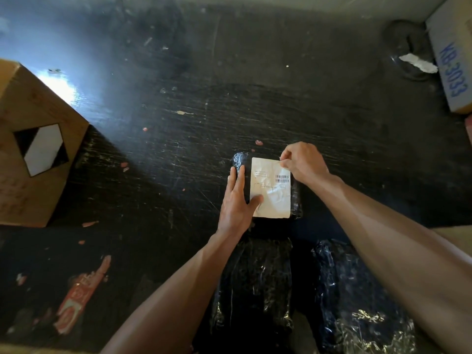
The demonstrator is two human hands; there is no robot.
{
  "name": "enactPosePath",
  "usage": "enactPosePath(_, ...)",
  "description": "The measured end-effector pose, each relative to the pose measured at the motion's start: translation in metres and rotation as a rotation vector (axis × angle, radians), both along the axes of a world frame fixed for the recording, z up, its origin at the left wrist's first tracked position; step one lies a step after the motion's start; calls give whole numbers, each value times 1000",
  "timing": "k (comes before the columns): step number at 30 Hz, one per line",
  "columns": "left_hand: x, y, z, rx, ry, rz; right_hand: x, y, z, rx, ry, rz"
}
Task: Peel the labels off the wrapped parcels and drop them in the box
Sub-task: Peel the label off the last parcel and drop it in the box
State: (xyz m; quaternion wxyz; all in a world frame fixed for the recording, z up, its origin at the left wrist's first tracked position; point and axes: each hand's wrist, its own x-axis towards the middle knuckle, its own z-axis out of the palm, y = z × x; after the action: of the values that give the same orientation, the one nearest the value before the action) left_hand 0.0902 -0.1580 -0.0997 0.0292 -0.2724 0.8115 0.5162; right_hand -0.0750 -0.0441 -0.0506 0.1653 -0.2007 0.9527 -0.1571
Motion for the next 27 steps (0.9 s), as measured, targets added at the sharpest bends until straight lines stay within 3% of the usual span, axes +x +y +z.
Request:
enactPosePath(5,0,0,1,-19,7,5,-3,-1,-2,-6,-54,-28)
enactPosePath(10,-1,-2,2,-33,7,23,7,4,-5,-29,-2,45)
enactPosePath(22,0,-1,5,-13,5,22,10,6,-6,-75,60,-4)
enactPosePath(27,1,0,1,1,16,33,1,0,-1,-44,-18,-31)
